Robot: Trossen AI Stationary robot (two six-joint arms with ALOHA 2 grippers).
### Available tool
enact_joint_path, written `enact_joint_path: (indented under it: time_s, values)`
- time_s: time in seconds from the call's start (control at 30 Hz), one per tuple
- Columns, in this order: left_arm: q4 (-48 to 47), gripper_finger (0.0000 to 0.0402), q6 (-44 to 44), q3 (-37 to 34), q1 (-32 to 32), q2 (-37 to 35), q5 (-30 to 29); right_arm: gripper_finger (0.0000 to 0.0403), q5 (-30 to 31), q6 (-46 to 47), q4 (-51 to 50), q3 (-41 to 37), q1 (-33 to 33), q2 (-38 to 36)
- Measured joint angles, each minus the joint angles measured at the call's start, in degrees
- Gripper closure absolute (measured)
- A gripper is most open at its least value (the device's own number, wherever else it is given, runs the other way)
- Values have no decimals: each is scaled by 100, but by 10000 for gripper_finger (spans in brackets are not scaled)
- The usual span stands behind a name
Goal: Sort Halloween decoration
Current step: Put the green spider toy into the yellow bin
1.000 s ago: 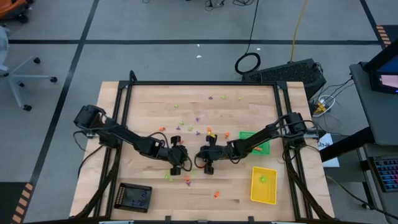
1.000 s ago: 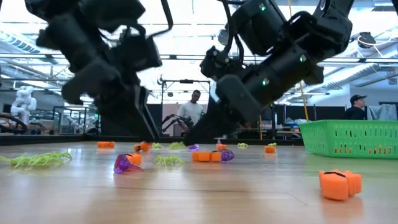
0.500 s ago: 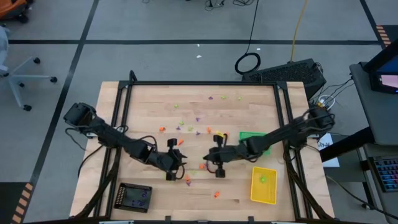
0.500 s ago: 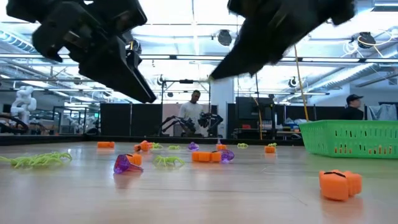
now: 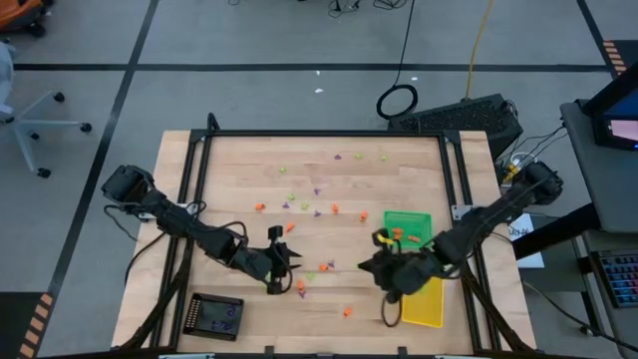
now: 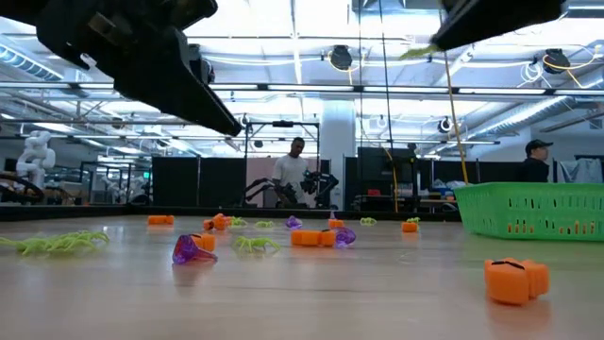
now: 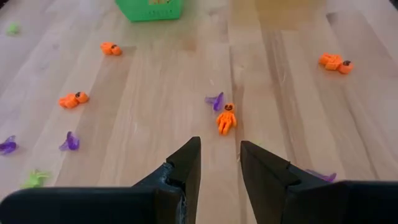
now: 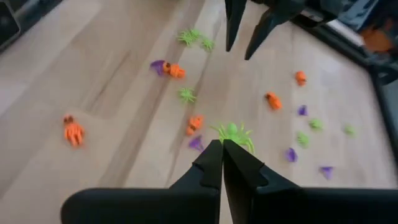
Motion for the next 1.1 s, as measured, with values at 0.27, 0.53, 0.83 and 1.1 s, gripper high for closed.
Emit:
enact_joint_path:
  time_s: [0.27,0.53,0.83,1.1]
  values:
    - [489,285,7,0,-6,0,-9,403,711,-904,-380,0,742,-161]
    - [482,285,7,0,-6,0,-9,403,1484,-1711,-431,0,1408,-163]
    - [475,285,2,0,-23,0,-9,403,1774,-1746,-433,0,1789,-163]
    - [476,285,0,0,-29,0,-9,403,1740,-729,-695,116,1856,-162]
